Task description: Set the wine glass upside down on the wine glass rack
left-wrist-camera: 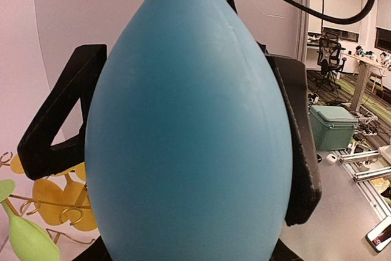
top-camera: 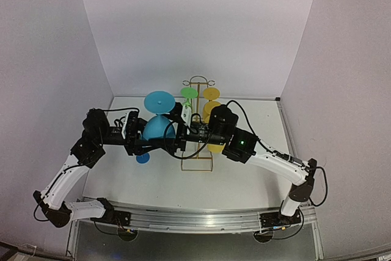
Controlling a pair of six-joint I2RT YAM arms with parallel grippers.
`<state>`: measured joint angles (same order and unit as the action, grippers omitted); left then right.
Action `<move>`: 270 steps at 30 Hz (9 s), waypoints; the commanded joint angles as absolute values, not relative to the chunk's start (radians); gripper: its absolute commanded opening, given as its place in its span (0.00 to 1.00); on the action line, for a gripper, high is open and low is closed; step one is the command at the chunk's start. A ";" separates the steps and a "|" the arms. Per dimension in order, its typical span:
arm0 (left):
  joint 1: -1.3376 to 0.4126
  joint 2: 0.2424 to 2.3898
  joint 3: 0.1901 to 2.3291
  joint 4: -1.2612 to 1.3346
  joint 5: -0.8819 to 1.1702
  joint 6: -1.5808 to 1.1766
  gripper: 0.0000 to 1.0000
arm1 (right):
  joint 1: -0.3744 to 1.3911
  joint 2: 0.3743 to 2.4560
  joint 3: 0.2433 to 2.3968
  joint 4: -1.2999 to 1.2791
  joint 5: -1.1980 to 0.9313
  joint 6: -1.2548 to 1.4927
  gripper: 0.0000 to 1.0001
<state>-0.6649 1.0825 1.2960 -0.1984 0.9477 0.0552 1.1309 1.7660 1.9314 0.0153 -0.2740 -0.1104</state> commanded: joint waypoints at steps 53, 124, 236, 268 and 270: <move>-0.424 1.508 0.909 0.613 0.868 0.274 0.22 | 0.233 1.323 1.309 -0.468 0.183 0.264 0.98; -0.469 1.875 1.170 0.478 0.880 0.569 0.23 | 0.228 1.142 1.147 -0.435 0.195 0.198 0.98; -0.290 1.217 1.413 -0.368 -0.207 0.808 0.00 | 0.260 1.063 1.392 -0.441 -0.230 0.640 0.98; -0.607 1.098 0.824 1.219 0.348 1.686 0.00 | 1.075 1.986 2.212 0.172 0.039 0.483 0.98; -0.609 1.100 0.827 1.214 0.342 1.688 0.00 | 1.077 2.008 2.225 0.194 0.035 0.495 0.97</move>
